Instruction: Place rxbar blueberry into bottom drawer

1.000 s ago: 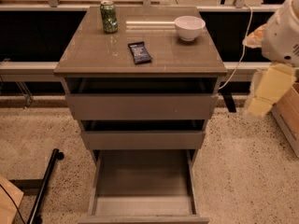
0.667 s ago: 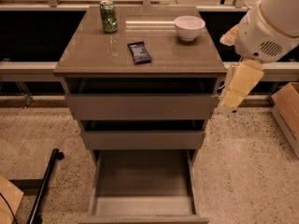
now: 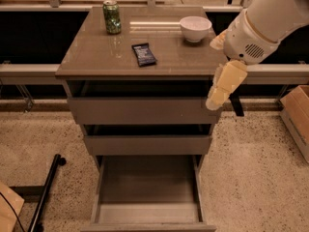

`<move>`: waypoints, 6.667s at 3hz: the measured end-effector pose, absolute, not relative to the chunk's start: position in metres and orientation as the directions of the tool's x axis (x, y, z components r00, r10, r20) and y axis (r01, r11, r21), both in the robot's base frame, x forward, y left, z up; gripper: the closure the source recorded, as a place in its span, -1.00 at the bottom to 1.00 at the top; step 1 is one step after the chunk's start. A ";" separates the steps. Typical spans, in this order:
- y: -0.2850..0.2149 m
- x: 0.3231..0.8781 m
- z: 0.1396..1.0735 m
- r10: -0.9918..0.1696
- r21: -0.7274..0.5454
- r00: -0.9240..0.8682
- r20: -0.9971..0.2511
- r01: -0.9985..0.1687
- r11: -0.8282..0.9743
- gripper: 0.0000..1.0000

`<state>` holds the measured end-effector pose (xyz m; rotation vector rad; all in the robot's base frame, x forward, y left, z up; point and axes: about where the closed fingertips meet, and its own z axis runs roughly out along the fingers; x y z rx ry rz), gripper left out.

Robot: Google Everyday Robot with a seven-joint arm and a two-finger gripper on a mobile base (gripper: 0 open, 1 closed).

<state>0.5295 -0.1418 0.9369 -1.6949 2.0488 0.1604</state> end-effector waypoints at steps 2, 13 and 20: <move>-0.129 0.540 0.922 -0.824 -0.185 -0.186 -0.535 -0.926 0.329 -1.00; 0.007 0.821 0.835 -0.315 -0.022 -0.213 -0.925 -0.797 0.603 -1.00; 0.003 0.778 0.881 -0.341 -0.132 -0.102 -0.935 -0.789 0.599 1.00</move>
Offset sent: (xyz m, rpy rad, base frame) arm 0.0678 0.0306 -0.0051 0.3335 -0.2024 -0.2167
